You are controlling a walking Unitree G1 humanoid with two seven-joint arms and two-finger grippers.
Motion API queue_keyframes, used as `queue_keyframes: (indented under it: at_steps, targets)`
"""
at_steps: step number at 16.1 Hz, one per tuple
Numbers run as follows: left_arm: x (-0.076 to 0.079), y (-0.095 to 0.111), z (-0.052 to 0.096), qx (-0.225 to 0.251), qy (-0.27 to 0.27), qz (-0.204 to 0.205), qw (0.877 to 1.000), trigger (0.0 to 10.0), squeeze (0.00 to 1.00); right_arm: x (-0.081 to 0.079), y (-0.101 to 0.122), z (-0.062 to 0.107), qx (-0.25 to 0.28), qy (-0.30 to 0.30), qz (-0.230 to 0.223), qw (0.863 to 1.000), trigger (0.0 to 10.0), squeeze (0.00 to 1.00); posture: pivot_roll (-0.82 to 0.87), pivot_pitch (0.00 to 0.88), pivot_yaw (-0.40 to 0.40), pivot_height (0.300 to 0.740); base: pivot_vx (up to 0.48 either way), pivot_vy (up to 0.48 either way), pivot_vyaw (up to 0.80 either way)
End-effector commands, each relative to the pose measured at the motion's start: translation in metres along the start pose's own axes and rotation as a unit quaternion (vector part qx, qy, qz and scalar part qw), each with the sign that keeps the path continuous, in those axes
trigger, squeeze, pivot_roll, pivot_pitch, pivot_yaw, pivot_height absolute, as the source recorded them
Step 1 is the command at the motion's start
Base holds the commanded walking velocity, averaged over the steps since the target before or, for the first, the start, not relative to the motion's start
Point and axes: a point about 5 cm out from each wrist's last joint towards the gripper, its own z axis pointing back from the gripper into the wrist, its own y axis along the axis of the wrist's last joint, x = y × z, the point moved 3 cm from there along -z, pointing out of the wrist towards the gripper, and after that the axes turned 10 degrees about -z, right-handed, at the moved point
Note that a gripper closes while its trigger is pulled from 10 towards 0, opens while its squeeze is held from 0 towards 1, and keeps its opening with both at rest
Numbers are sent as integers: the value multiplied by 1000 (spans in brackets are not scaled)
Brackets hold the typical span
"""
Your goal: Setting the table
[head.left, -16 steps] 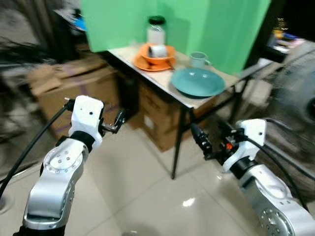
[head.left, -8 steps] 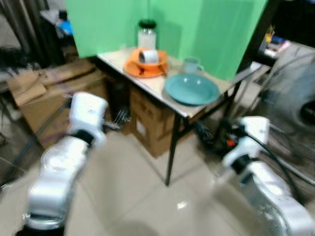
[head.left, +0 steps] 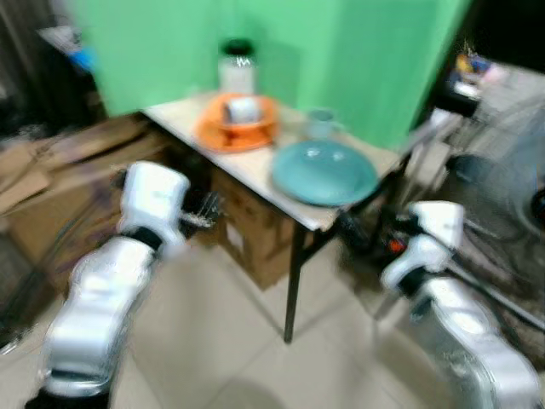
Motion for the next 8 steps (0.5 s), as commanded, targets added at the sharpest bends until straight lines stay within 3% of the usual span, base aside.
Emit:
queue_keyframes:
  at_steps: [1,3,6,8]
  targets:
    - [-11,-2,4,-2,10,-10,1000,10000,0,-8,-1,-4,2,12,-2,1000,10000,0,110,0,-8,740,420,0,0]
    - [-10,-3,3,-2,4,-11,1000,10000,0,-5,-1,-5,0,3,-8,1000,10000,0,108,0,-4,740,418,0,-234]
    - [-9,-1,-1,1,-6,-13,1000,10000,0,-2,-1,-4,0,-3,-11,1000,10000,0,101,0,2,740,419,0,-735]
    - [-8,-1,-1,3,-13,-13,1000,10000,0,-1,0,-3,2,-6,-10,1000,10000,0,101,0,2,740,416,0,0]
